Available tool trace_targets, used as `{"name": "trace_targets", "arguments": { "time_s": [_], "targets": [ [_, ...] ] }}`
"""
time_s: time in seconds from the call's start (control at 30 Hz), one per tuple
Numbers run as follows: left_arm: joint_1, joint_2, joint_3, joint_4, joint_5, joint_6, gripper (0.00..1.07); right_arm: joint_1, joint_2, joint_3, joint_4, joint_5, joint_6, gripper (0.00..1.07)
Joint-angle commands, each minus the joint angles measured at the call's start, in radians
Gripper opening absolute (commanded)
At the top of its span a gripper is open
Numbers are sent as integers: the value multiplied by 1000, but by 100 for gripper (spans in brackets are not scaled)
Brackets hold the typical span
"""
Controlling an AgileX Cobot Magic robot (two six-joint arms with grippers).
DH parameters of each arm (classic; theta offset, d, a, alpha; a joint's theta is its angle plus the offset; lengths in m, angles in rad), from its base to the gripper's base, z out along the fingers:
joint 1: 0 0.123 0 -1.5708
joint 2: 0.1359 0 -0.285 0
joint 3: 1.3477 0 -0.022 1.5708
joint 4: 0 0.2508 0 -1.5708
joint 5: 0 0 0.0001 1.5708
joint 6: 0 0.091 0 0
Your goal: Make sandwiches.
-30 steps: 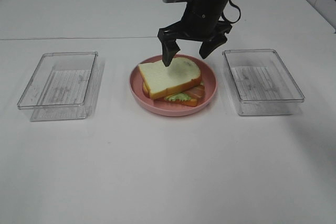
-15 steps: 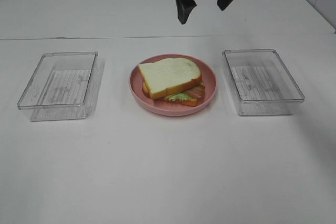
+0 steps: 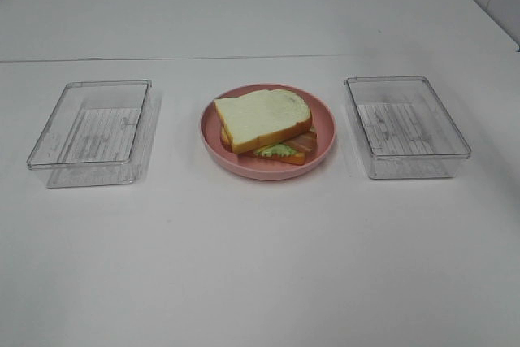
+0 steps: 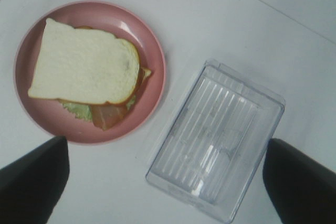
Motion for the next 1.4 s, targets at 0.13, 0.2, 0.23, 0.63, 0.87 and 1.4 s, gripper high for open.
{"name": "trace_targets", "arguments": {
  "time_s": [0.13, 0.2, 0.23, 0.63, 0.87, 1.4],
  "targets": [
    [2, -13, 3, -7, -4, -4, 100, -1, -187, 235, -10, 118, 32, 98],
    [2, -13, 3, -7, -4, -4, 100, -1, -219, 278, -10, 118, 38, 98],
    [2, -13, 3, -7, -4, -4, 100, -1, -274, 353, -10, 118, 43, 98],
    [2, -13, 3, -7, -4, -4, 100, -1, -681, 833, -10, 118, 78, 98],
    [2, -13, 3, -7, -4, -4, 100, -1, -903, 1051, -18, 92, 84, 98],
    [2, -13, 3, -7, -4, -4, 100, -61, -1498, 1425, -12, -47, 87, 98]
  ]
}}
